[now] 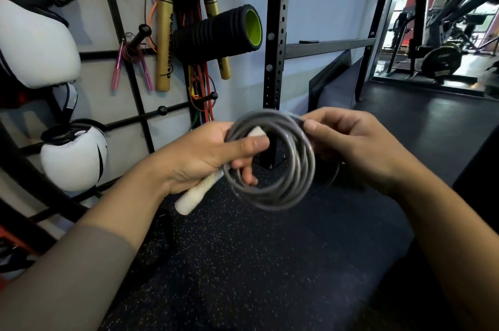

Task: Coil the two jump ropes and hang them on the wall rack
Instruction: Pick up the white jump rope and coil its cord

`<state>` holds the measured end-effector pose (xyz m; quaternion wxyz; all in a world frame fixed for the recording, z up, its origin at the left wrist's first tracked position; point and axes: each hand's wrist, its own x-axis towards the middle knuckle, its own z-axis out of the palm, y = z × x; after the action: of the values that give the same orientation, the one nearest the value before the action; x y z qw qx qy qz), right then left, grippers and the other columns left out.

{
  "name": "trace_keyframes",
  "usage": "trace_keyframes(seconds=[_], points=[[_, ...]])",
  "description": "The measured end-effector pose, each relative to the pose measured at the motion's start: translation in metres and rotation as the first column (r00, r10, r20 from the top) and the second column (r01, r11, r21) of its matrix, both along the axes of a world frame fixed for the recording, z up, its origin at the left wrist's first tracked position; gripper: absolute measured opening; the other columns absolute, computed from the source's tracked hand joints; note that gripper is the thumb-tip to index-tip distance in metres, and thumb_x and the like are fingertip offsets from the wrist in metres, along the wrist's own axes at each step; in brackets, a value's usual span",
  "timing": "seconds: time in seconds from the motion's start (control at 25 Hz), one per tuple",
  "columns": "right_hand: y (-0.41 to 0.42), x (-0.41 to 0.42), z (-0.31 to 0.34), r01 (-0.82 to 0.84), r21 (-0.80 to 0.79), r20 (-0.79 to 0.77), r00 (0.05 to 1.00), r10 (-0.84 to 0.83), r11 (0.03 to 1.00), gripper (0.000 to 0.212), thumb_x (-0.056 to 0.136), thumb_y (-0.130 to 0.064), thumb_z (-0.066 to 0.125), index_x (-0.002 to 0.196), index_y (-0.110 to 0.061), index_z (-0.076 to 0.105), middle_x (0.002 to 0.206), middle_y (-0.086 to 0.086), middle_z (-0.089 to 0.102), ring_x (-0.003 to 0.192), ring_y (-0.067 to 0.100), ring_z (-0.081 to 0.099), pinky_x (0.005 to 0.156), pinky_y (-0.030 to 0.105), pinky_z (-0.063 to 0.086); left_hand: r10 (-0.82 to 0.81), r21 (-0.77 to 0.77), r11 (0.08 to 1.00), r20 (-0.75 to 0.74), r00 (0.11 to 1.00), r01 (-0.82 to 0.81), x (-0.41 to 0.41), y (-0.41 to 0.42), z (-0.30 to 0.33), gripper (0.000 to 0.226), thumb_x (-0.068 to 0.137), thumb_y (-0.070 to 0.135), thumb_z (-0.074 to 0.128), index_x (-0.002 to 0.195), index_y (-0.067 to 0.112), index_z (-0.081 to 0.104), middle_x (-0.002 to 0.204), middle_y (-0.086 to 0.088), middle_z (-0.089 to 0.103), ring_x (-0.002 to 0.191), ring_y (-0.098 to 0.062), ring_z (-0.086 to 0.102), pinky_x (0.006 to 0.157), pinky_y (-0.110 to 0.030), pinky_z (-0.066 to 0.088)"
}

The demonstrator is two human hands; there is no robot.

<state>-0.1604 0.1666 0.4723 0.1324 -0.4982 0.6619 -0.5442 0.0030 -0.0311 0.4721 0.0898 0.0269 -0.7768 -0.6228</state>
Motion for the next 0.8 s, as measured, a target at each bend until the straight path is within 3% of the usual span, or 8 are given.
trace_keyframes(seconds=[0.2,0.28,0.36,0.4,0.48,0.56,0.64,0.8], points=[[-0.014,0.01,-0.016,0.183,-0.109,0.176,0.971,-0.163,0.977,0.044,0.107,-0.05,0.043,0.098,-0.018,0.071,0.073,0.002,0.07,0.052,0.021,0.055,0.051,0.035,0.047,0.251,0.45,0.885,-0.244,0.937,-0.12,-0.015,0.027,0.001,0.024,0.09,0.038,0.065,0.078,0.018,0.06,0.054,0.009,0.052,0.059,-0.011,0.066,0.076,-0.031,0.062],[-0.025,0.027,-0.025,0.038,-0.111,0.314,0.949,-0.001,0.993,0.062,0.1,-0.067,0.027,0.118,-0.025,0.069,0.095,0.003,0.078,0.066,0.029,0.067,0.059,0.048,0.06,0.427,0.567,0.788,-0.222,0.877,-0.24,-0.025,0.047,-0.004,0.031,0.097,0.044,0.06,0.078,0.019,0.062,0.062,0.007,0.062,0.066,-0.01,0.071,0.068,-0.029,0.063],[-0.037,0.045,-0.038,-0.033,-0.142,0.276,0.958,0.071,0.989,0.071,0.093,-0.079,0.029,0.135,-0.031,0.061,0.12,0.004,0.076,0.09,0.034,0.073,0.08,0.058,0.062,0.529,0.654,0.689,-0.161,0.833,-0.311,-0.033,0.063,-0.011,0.037,0.094,0.055,0.061,0.08,0.024,0.074,0.086,0.004,0.078,0.088,-0.019,0.079,0.079,-0.043,0.064],[-0.042,0.054,-0.044,-0.022,-0.176,0.235,0.97,0.064,0.984,0.07,0.093,-0.079,0.038,0.139,-0.03,0.058,0.122,0.003,0.075,0.094,0.029,0.074,0.083,0.053,0.063,0.561,0.663,0.667,-0.146,0.815,-0.34,-0.035,0.069,-0.014,0.038,0.094,0.059,0.059,0.088,0.027,0.078,0.099,0.001,0.081,0.097,-0.023,0.079,0.085,-0.048,0.062],[-0.049,0.065,-0.051,0.025,-0.259,0.204,0.979,0.029,0.966,0.058,0.095,-0.065,0.054,0.132,-0.02,0.059,0.098,0.004,0.079,0.067,0.022,0.073,0.057,0.037,0.061,0.605,0.599,0.691,-0.171,0.778,-0.405,-0.035,0.077,-0.02,0.042,0.096,0.061,0.054,0.107,0.028,0.078,0.105,-0.001,0.082,0.1,-0.021,0.078,0.084,-0.044,0.06],[-0.05,0.068,-0.051,0.064,-0.316,0.227,0.974,0.009,0.947,0.042,0.097,-0.048,0.06,0.114,-0.011,0.064,0.065,0.011,0.07,0.04,0.027,0.058,0.037,0.031,0.047,0.609,0.521,0.73,-0.204,0.767,-0.442,-0.034,0.081,-0.023,0.041,0.097,0.062,0.049,0.099,0.035,0.08,0.097,0.003,0.082,0.09,-0.021,0.078,0.062,-0.036,0.057],[-0.047,0.063,-0.048,0.075,-0.319,0.218,0.976,-0.004,0.945,0.031,0.101,-0.036,0.061,0.104,-0.005,0.066,0.055,0.013,0.064,0.035,0.028,0.052,0.035,0.029,0.043,0.571,0.464,0.772,-0.205,0.795,-0.435,-0.031,0.081,-0.024,0.043,0.099,0.06,0.046,0.084,0.041,0.081,0.091,0.006,0.082,0.076,-0.02,0.077,0.046,-0.029,0.05],[-0.042,0.049,-0.04,-0.016,-0.235,0.287,0.954,0.085,0.972,0.026,0.105,-0.026,0.059,0.103,-0.001,0.066,0.063,0.012,0.065,0.036,0.024,0.051,0.046,0.037,0.051,0.517,0.422,0.807,-0.165,0.84,-0.413,-0.031,0.074,-0.031,0.036,0.101,0.053,0.053,0.101,0.026,0.077,0.082,-0.008,0.073,0.066,-0.025,0.068,0.052,-0.034,0.05]])
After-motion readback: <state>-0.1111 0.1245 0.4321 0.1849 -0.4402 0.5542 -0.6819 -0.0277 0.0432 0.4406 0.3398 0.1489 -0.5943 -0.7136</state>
